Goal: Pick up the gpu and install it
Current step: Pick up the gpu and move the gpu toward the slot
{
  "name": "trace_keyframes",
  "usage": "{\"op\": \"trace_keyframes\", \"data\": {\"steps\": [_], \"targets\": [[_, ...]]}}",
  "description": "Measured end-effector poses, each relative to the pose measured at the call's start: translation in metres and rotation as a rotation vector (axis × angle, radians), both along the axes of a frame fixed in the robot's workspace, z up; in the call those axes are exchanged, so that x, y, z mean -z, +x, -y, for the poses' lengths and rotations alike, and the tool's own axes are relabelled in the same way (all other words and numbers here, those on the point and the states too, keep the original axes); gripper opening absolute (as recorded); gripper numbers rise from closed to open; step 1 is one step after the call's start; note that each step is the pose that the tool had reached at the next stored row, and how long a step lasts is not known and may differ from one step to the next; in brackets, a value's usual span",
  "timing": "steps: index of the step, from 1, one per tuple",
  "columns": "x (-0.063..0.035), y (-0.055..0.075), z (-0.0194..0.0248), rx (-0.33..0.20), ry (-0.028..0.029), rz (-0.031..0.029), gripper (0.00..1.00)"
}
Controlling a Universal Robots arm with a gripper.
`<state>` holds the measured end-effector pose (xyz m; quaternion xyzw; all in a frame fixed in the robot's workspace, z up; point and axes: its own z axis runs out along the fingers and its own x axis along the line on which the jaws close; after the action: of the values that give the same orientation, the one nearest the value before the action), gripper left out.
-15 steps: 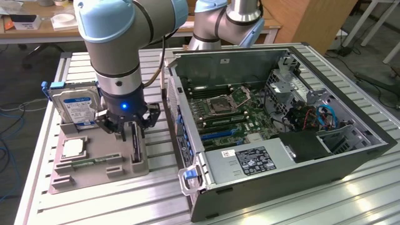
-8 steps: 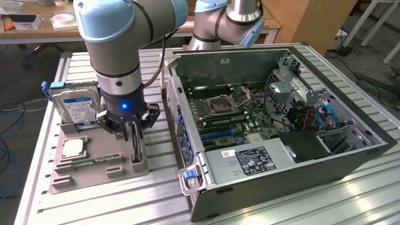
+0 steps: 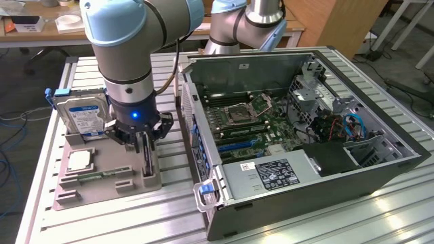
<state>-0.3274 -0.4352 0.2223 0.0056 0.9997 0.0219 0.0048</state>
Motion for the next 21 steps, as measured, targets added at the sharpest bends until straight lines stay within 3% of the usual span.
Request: {"op": "trace_keyframes", "data": {"steps": [1,2,8,9,21], "targets": [[0.0,0.0,0.0,0.0,0.0,0.0,0.4],[0.0,0.0,0.0,0.0,0.0,-0.0001,0.33],[0.0,0.0,0.0,0.0,-0.0001,-0.0001,0.31],[0.0,0.0,0.0,0.0,0.0,-0.0001,0.27],[0.0,0.0,0.0,0.0,0.0,-0.0001,0.27]]}}
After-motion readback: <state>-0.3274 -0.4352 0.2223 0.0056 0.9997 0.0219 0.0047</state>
